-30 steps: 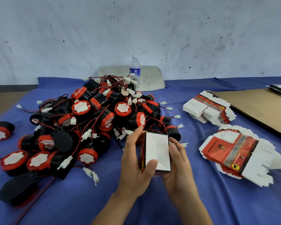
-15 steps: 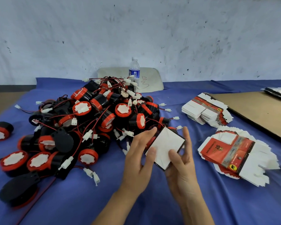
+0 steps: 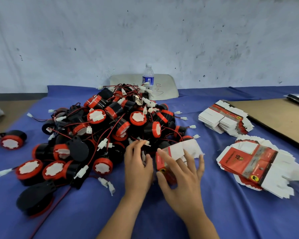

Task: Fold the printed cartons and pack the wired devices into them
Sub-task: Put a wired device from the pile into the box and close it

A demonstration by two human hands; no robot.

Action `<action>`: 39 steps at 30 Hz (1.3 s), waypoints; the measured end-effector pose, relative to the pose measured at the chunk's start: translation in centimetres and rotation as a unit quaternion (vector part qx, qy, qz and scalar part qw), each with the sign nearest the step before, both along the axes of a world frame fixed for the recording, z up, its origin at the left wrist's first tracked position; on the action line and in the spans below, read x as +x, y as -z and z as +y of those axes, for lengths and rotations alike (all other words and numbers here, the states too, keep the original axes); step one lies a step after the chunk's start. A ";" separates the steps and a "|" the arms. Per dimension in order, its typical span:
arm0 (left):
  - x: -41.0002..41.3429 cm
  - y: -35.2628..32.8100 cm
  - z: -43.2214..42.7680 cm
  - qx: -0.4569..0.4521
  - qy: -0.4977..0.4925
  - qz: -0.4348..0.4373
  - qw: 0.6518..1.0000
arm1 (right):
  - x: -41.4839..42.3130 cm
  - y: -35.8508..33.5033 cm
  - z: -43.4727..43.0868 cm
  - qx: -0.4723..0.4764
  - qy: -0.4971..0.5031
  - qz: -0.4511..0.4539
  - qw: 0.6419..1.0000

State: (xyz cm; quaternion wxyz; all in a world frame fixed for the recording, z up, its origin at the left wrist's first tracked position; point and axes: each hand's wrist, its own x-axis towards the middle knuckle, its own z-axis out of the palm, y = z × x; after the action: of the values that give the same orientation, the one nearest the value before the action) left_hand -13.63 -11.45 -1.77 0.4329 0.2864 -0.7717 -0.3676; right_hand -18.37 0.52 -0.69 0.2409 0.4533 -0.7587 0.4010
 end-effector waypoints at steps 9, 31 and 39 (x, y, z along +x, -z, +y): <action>-0.2 0.4 -0.3 0.043 0.013 -0.023 0.999 | -1.0 1.1 -0.5 -0.084 -0.002 0.023 0.996; -0.9 0.3 2.1 0.053 0.240 0.023 0.969 | -7.3 -10.1 -7.0 0.183 -0.019 -0.254 0.950; -1.0 0.7 1.3 0.100 0.207 0.003 0.973 | -9.6 -8.7 -12.4 0.374 -0.020 -0.253 0.892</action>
State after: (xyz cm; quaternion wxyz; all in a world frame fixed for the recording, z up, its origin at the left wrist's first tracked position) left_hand -14.66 -10.11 -2.46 0.3192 0.1610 -0.7720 -0.5255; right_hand -27.94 -11.88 7.96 -0.1541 0.4082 -0.8788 0.1933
